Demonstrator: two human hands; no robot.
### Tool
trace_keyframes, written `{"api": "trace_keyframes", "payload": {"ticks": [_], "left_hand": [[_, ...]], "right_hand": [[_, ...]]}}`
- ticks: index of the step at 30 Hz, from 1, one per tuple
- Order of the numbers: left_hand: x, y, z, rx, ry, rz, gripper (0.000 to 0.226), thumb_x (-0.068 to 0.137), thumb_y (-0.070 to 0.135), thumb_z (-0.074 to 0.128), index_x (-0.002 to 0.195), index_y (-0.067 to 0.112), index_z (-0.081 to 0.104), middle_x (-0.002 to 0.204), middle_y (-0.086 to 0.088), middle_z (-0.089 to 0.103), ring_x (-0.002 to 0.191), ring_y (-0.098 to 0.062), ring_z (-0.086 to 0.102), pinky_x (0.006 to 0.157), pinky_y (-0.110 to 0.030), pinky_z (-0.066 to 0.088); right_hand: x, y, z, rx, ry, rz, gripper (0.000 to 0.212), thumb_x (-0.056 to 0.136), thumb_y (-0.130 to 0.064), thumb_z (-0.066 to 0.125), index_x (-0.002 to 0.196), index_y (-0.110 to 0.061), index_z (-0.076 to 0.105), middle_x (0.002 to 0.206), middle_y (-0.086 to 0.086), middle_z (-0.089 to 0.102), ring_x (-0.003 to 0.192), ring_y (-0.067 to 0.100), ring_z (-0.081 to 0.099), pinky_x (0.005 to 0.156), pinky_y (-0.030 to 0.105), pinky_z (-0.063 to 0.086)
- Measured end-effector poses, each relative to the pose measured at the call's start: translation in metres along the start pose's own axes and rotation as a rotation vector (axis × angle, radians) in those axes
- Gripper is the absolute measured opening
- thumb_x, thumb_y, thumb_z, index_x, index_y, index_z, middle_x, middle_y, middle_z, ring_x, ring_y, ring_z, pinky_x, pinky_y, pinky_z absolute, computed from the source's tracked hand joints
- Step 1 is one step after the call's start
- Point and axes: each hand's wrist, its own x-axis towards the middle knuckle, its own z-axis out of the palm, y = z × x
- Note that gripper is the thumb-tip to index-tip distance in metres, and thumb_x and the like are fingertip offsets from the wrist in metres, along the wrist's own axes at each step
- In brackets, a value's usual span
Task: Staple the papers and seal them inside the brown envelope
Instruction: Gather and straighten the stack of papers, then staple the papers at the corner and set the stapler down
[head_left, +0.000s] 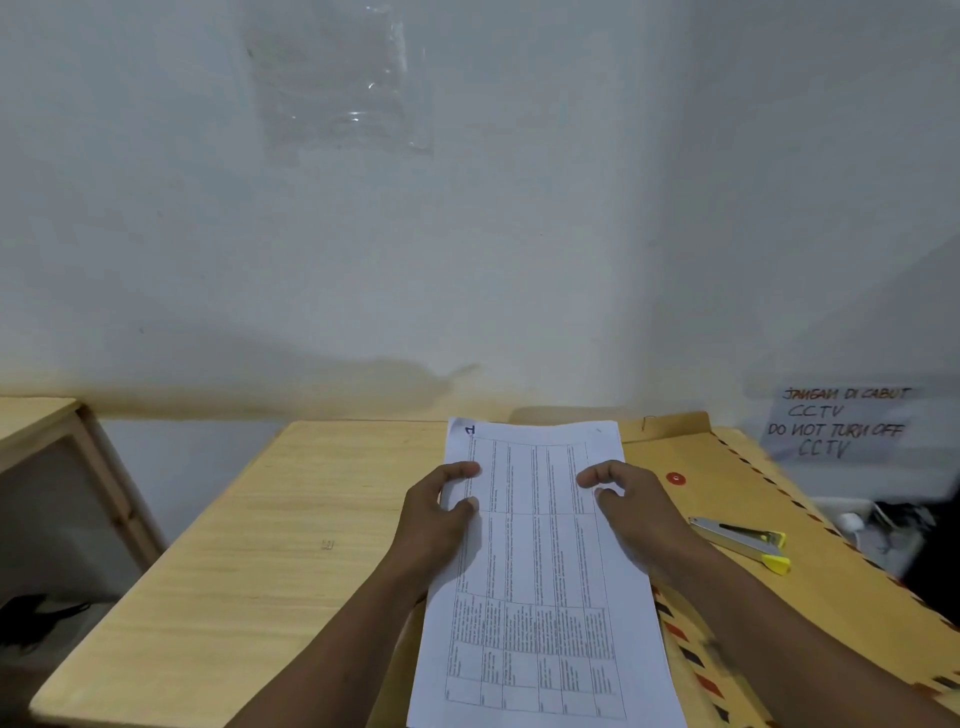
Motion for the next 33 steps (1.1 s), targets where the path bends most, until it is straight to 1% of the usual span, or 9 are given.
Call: {"api": "trace_keyframes", "payload": {"ticks": [2, 5, 9, 13, 19, 22, 25, 28, 33], "left_hand": [[0.001, -0.002, 0.002, -0.024, -0.004, -0.022, 0.036, 0.093, 0.003, 0.059, 0.108, 0.034, 0.072, 0.123, 0.009, 0.069, 0.113, -0.015, 0.067, 0.102, -0.039, 0.052], [0.004, -0.004, 0.003, -0.047, -0.022, -0.049, 0.033, 0.094, 0.004, 0.06, 0.109, 0.031, 0.072, 0.121, 0.005, 0.07, 0.103, -0.013, 0.071, 0.088, -0.028, 0.057], [0.007, -0.001, 0.004, -0.013, -0.067, -0.084, 0.029, 0.096, 0.005, 0.058, 0.112, 0.024, 0.071, 0.113, 0.009, 0.068, 0.086, -0.004, 0.071, 0.064, -0.013, 0.054], [0.013, -0.004, -0.001, 0.069, -0.132, -0.062, 0.028, 0.095, 0.006, 0.061, 0.115, 0.024, 0.07, 0.121, 0.009, 0.065, 0.091, 0.002, 0.068, 0.066, -0.012, 0.053], [0.017, -0.008, 0.003, 0.092, -0.216, -0.076, 0.029, 0.093, 0.005, 0.066, 0.105, 0.031, 0.072, 0.125, 0.0, 0.067, 0.094, -0.006, 0.07, 0.067, -0.014, 0.054], [0.016, -0.009, 0.011, 0.09, -0.233, -0.078, 0.029, 0.093, 0.002, 0.065, 0.108, 0.026, 0.072, 0.125, -0.002, 0.068, 0.093, -0.005, 0.07, 0.065, -0.012, 0.054], [0.014, -0.009, 0.019, 0.111, -0.254, -0.07, 0.03, 0.093, 0.002, 0.065, 0.113, 0.024, 0.071, 0.126, -0.001, 0.067, 0.096, -0.004, 0.068, 0.067, -0.009, 0.053], [0.012, -0.008, 0.024, 0.11, -0.264, -0.059, 0.032, 0.094, 0.002, 0.064, 0.116, 0.024, 0.071, 0.129, 0.001, 0.065, 0.097, 0.0, 0.067, 0.066, -0.007, 0.052], [0.006, -0.007, 0.025, 0.117, -0.248, -0.018, 0.036, 0.093, 0.004, 0.064, 0.121, 0.027, 0.068, 0.137, 0.004, 0.06, 0.113, -0.007, 0.063, 0.076, -0.005, 0.048]], "right_hand": [[0.0, 0.002, -0.001, 0.003, 0.001, 0.001, 0.029, 0.099, 0.001, 0.045, 0.095, -0.017, 0.067, 0.137, 0.006, 0.052, 0.125, 0.017, 0.045, 0.094, 0.029, 0.032], [-0.001, 0.004, -0.004, -0.011, -0.001, 0.022, 0.029, 0.099, 0.001, 0.044, 0.097, -0.017, 0.067, 0.137, 0.005, 0.05, 0.118, 0.015, 0.043, 0.091, 0.026, 0.034], [-0.003, 0.001, -0.01, -0.045, -0.057, 0.098, 0.03, 0.101, -0.001, 0.04, 0.098, -0.017, 0.065, 0.129, 0.002, 0.051, 0.107, 0.019, 0.055, 0.063, 0.02, 0.043], [-0.004, 0.002, -0.024, -0.136, -0.179, 0.13, 0.022, 0.099, -0.009, 0.043, 0.099, -0.022, 0.06, 0.111, 0.0, 0.059, 0.075, 0.013, 0.059, 0.05, 0.018, 0.043], [-0.006, 0.011, -0.053, -0.43, -0.015, 0.028, 0.011, 0.093, -0.017, 0.055, 0.103, -0.02, 0.053, 0.081, -0.001, 0.057, 0.068, 0.014, 0.054, 0.054, 0.029, 0.041], [-0.009, 0.022, -0.068, -0.591, 0.066, 0.003, 0.023, 0.087, -0.019, 0.061, 0.109, -0.02, 0.053, 0.099, 0.002, 0.057, 0.09, 0.021, 0.057, 0.072, 0.033, 0.045], [-0.011, 0.033, -0.079, -0.897, 0.089, 0.05, 0.039, 0.087, -0.026, 0.057, 0.126, -0.024, 0.048, 0.123, 0.004, 0.05, 0.117, 0.027, 0.043, 0.087, 0.037, 0.041], [-0.014, 0.041, -0.084, -1.151, 0.079, 0.137, 0.035, 0.088, -0.031, 0.052, 0.122, -0.022, 0.049, 0.127, 0.006, 0.049, 0.122, 0.031, 0.039, 0.092, 0.043, 0.036], [-0.013, 0.05, -0.083, -1.133, 0.095, 0.216, 0.027, 0.09, -0.015, 0.047, 0.116, -0.021, 0.054, 0.121, 0.004, 0.051, 0.119, 0.029, 0.044, 0.092, 0.043, 0.035]]}}
